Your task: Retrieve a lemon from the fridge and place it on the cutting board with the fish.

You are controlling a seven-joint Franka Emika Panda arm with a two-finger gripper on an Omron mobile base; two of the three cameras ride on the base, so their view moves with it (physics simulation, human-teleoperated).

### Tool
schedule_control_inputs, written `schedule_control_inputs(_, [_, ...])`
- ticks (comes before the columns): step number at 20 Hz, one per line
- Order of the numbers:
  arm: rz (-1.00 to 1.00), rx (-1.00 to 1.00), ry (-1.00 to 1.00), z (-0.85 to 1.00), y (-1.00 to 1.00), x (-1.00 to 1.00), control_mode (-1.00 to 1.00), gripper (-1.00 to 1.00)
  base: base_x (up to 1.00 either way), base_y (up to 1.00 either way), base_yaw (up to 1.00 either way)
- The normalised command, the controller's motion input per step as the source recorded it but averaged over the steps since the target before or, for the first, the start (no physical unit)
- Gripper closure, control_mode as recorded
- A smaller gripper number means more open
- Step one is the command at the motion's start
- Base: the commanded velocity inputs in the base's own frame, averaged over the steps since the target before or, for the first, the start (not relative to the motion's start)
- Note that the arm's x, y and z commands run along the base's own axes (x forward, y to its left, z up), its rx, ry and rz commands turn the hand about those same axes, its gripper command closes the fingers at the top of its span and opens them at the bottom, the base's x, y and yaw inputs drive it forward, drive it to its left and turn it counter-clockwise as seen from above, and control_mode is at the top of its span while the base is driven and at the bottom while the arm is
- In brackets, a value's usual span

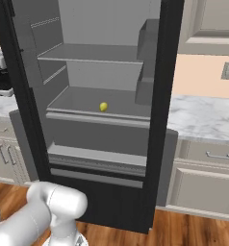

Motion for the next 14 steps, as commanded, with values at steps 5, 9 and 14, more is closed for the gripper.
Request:
schedule_control_inputs(5, [0.09,0.36,-0.04,0.24,-0.69,-0.73,-1.00,-1.00,0.00,0.00,0.00])
schedule_control_inputs(9, [0.16,0.59,-0.02,0.42,-0.99,-0.58,-1.00,-1.00,0.00,0.00,0.00])
schedule_control_inputs(14, [0.19,0.63,-0.01,0.43,-1.00,-0.40,-1.00,-1.00,0.00,0.00,0.00])
